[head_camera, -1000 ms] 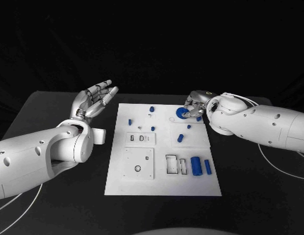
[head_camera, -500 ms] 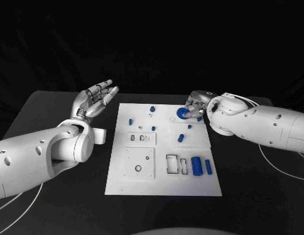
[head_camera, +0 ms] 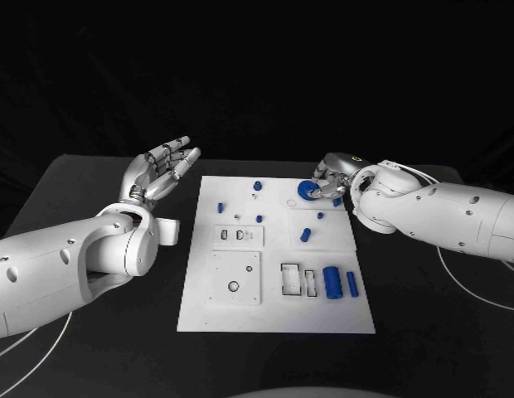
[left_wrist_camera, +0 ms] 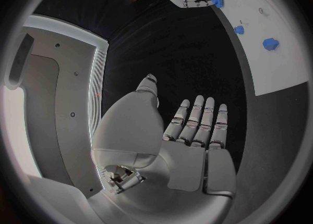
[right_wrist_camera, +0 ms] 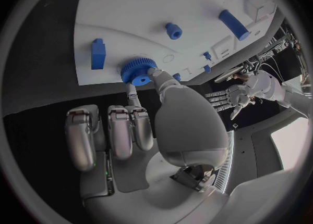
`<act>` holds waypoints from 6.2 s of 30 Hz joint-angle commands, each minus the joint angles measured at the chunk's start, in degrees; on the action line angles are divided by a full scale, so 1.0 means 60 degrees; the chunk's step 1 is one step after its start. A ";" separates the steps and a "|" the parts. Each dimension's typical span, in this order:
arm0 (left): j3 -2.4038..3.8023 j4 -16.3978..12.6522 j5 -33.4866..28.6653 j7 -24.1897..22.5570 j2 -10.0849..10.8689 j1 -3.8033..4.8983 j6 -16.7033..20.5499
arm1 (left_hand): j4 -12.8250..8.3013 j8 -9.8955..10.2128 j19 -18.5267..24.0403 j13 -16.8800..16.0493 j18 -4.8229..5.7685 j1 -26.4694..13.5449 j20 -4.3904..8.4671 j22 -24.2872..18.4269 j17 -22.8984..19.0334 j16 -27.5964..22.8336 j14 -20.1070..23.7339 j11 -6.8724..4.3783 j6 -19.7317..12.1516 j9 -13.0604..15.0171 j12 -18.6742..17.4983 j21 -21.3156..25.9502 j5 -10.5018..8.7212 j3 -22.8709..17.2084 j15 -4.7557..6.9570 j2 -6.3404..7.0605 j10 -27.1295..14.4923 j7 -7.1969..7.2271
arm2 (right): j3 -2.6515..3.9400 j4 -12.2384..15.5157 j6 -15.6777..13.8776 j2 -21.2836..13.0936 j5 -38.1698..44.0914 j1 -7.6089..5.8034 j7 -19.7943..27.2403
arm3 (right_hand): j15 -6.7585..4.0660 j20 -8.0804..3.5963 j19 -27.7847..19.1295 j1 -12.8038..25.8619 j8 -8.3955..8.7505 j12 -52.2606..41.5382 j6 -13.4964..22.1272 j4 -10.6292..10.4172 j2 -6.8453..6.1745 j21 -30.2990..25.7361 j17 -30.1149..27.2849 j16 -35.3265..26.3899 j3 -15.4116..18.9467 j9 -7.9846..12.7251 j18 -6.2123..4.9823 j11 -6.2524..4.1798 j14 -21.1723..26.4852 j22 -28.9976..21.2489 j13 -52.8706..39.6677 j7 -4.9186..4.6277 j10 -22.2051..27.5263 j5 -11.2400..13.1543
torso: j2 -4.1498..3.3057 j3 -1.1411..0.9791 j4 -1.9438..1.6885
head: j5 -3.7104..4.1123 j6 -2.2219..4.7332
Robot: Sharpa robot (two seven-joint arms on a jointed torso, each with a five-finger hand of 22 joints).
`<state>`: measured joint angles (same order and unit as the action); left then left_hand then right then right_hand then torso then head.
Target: Assemble the parts on the task board
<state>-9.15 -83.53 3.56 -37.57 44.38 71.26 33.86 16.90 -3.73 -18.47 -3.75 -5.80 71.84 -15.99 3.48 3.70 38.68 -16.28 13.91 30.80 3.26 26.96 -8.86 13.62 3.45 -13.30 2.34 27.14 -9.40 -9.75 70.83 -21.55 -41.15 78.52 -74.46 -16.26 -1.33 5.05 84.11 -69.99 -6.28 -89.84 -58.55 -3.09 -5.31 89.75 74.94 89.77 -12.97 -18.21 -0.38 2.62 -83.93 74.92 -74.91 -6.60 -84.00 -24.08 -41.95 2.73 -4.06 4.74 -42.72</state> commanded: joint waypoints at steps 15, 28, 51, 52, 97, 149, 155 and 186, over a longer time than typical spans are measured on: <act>0.0007 0.0045 0.0064 -0.0107 -0.0068 0.0006 -0.0151 | -0.0006 -0.0047 0.0060 0.0010 -0.0161 -0.0002 0.0003 -0.0017 0.0005 0.0039 0.0047 0.0047 -0.0003 0.0004 0.0010 -0.0018 0.0016 -0.0068 -0.0012 -0.0144 0.0005 -0.1129 | 0.0023 0.0698 -0.1362 0.0037 -0.0916 -0.0053 0.1085 | 0.0055 0.0057 0.0982 -0.0158 0.0233 -0.0027 0.0053 0.0148 -0.0038 0.0042 0.2509 0.0039 -0.0188 0.0102 0.0064 0.0063 -0.1012 0.2513 -0.2514 0.0020 -0.1001 -0.0052 | 0.0007 -0.0001 0.0004 | -0.0038 0.0038; 0.0006 0.0072 0.0064 -0.0107 -0.0113 0.0003 -0.0146 | -0.0006 -0.0047 0.0069 0.0009 -0.0160 -0.0001 0.0002 -0.0019 0.0005 0.0039 0.0048 0.0047 -0.0006 0.0004 0.0011 -0.0014 0.0016 -0.0066 -0.0013 -0.0147 0.0004 -0.1129 | 0.0035 0.0429 -0.1224 0.0944 -0.0700 -0.0053 0.1296 | 0.0061 0.0065 0.0982 -0.0172 0.0285 -0.0027 0.0055 0.0191 -0.0034 0.0042 0.2509 0.0039 -0.0225 0.0128 0.0064 0.0073 -0.1012 0.2513 -0.2514 0.0008 -0.1001 0.0083 | -0.0003 0.0009 -0.0011 | -0.0099 0.0059; 0.0008 -0.0099 0.0064 -0.0111 -0.0009 0.0010 -0.0097 | -0.0007 -0.0049 0.0069 0.0009 -0.0159 0.0003 0.0001 -0.0019 0.0006 0.0041 0.0049 0.0047 0.0004 0.0005 0.0012 -0.0016 0.0017 -0.0065 -0.0014 -0.0152 0.0004 -0.1129 | 0.0037 -0.0441 -0.0593 0.2004 0.0004 0.0183 0.1076 | 0.0075 0.0077 0.0982 -0.0153 0.0342 -0.0027 0.0045 0.0221 -0.0028 0.0042 0.2509 0.0039 -0.0245 0.0158 0.0064 0.0089 -0.1012 0.2513 -0.2514 -0.0006 -0.1001 0.0301 | -0.0004 0.0018 -0.0007 | -0.0235 -0.0114; 0.0008 -0.0106 0.0064 -0.0110 -0.0007 0.0011 -0.0098 | -0.0007 -0.0049 0.0069 0.0009 -0.0159 0.0003 0.0001 -0.0019 0.0006 0.0041 0.0049 0.0047 0.0004 0.0005 0.0012 -0.0016 0.0017 -0.0065 -0.0014 -0.0152 0.0004 -0.1129 | 0.0037 -0.0465 -0.0560 0.2023 0.0023 0.0191 0.1050 | 0.0075 0.0077 0.0982 -0.0153 0.0342 -0.0027 0.0045 0.0221 -0.0028 0.0042 0.2509 0.0039 -0.0245 0.0158 0.0064 0.0089 -0.1012 0.2513 -0.2514 -0.0006 -0.1001 0.0301 | -0.0005 0.0013 -0.0007 | -0.0237 -0.0119; 0.0009 -0.0047 0.0064 -0.0086 -0.0060 0.0012 -0.0139 | -0.0008 -0.0055 0.0070 0.0008 -0.0158 0.0011 0.0000 -0.0020 0.0007 0.0046 0.0047 0.0048 0.0024 0.0008 0.0015 -0.0020 0.0017 -0.0061 -0.0017 -0.0160 0.0006 -0.1129 | 0.0038 -0.0209 -0.1356 0.1949 0.0424 0.0266 0.0845 | -0.0127 -0.0085 0.0982 0.0003 0.0415 -0.0027 0.2590 0.0382 0.0084 0.0042 0.2509 0.0039 -0.0018 0.0772 0.0064 -0.0188 -0.1012 0.2513 -0.2514 0.0181 -0.1001 0.1393 | -0.0001 -0.0004 -0.0005 | -0.0222 -0.0127; 0.0000 0.0192 0.0064 -0.0087 -0.0169 -0.0124 -0.0250 | -0.0007 -0.0057 0.0079 0.0007 -0.0158 0.0016 -0.0002 -0.0021 0.0007 0.0052 0.0046 0.0048 0.0014 0.0008 0.0020 -0.0020 0.0018 -0.0054 -0.0018 -0.0176 0.0007 -0.1129 | -0.0124 0.0830 -0.0551 -0.2156 -0.2703 0.0450 0.2521 | -0.0459 -0.0408 0.0982 -0.0807 0.0418 -0.0027 0.1621 0.0112 0.0581 0.0042 0.2509 0.0039 0.0453 0.0936 0.0064 -0.0708 -0.1012 0.2513 -0.2514 0.0925 -0.1001 0.2972 | 0.0107 -0.0097 0.0189 | 0.0525 -0.0142; 0.0000 0.0188 0.0064 -0.0090 -0.0152 -0.0124 -0.0247 | -0.0007 -0.0057 0.0079 0.0007 -0.0158 0.0016 -0.0002 -0.0021 0.0007 0.0052 0.0046 0.0048 0.0014 0.0008 0.0020 -0.0020 0.0018 -0.0054 -0.0018 -0.0176 0.0007 -0.1129 | -0.0122 0.0552 -0.0380 -0.1931 -0.2660 0.0583 0.2542 | -0.0483 -0.0436 0.0982 -0.0880 0.0433 -0.0027 0.1677 0.0097 0.0600 0.0042 0.2509 0.0039 0.0479 0.0983 0.0064 -0.0724 -0.1012 0.2513 -0.2514 0.0958 -0.1001 0.3162 | 0.0103 -0.0095 0.0188 | 0.0518 -0.0136; 0.0000 0.0146 0.0064 -0.0086 -0.0057 -0.0123 -0.0209 | -0.0007 -0.0057 0.0079 0.0007 -0.0158 0.0016 -0.0002 -0.0021 0.0007 0.0052 0.0046 0.0048 0.0014 0.0008 0.0020 -0.0020 0.0018 -0.0054 -0.0018 -0.0176 0.0007 -0.1129 | -0.0118 0.0332 0.0000 -0.1572 -0.2499 0.0641 0.2322 | -0.0559 -0.0518 0.0982 -0.1252 0.0146 -0.0027 0.0747 0.0051 0.0844 0.0042 0.2509 0.0039 0.0458 0.0985 0.0064 -0.0738 -0.1012 0.2513 -0.2514 0.0869 -0.1001 0.3186 | 0.0113 -0.0091 0.0193 | 0.0356 -0.0191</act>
<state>-9.19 -82.46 3.57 -37.55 44.02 70.49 33.30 16.90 -3.73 -18.47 -3.75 -5.80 71.84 -15.99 3.42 3.70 38.68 -16.28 13.91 30.81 3.25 26.96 -8.86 13.62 3.45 -13.30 1.89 27.14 -9.40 -10.46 72.90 -22.54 -50.72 62.64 -70.66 -2.05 -4.12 2.45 84.01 -76.95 -5.30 -89.84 -53.77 -2.60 -0.33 89.74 74.90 89.77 -10.13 -12.25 -0.38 -1.47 -84.03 74.91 -74.94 -1.42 -83.99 -4.74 -41.31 2.19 -2.94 7.03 -43.84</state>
